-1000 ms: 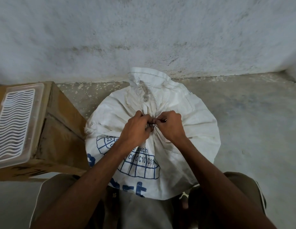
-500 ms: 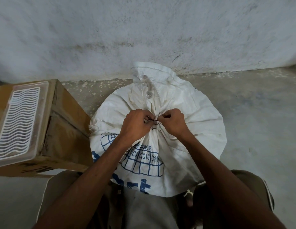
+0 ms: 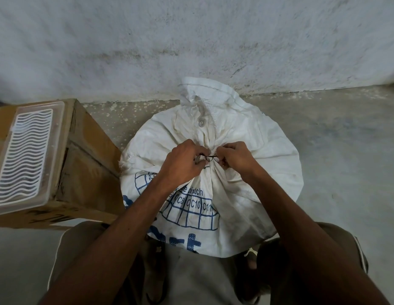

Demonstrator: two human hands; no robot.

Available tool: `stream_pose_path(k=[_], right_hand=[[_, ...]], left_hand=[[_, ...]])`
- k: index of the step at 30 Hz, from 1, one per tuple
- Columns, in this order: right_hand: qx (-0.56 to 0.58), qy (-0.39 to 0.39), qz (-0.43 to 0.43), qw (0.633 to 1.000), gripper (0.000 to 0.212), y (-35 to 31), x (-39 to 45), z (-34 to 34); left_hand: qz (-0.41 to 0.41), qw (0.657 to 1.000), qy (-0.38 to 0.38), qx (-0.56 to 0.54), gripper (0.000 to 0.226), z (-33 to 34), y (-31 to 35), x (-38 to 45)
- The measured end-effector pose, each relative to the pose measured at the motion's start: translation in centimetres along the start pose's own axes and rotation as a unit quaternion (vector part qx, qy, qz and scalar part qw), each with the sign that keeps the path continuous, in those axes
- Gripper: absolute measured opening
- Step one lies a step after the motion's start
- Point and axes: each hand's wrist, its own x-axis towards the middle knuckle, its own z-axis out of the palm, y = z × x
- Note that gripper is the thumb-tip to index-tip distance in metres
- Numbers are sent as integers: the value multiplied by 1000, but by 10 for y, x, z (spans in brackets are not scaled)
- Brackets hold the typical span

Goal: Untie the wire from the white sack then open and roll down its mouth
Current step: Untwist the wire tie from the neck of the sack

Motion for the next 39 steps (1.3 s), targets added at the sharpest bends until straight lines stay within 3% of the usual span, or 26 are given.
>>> stream_pose_path(k=[4,10,14,19,24,30,33,36,39], right_hand=[[-221,11,-108,969,20,0,1,-1],[-305,-33,-215,927,17,-1,0,-14],[-339,-60,-272,898,14,2,-5,-13],[-371,-49,-292,880,21,2,-9,-8],[-289,-98,-281,910,19,-2,-11,-5],[-100,-116,-163,975,21,-10,-13,-17],[-43,-136,-144,979,20,-12,-16,-18],[-18,-120,-154,981,20,-13,-16,-19],[-26,-104,-168,980,24,-11,-10,-22]], left_hand=[[2,1000,20,25,26,5,3,-3],[46,987,97,122,23,12,6,-4],[41,987,84,128,21,13,8,-2],[17,997,50,52,22,9,8,-4],[-8,999,32,31,19,12,8,-4],[-22,998,51,-34,11,11,5,-3],[-10,997,66,-46,12,11,6,0],[16,997,70,-7,22,12,2,1],[13,995,94,-26,17,8,1,2]])
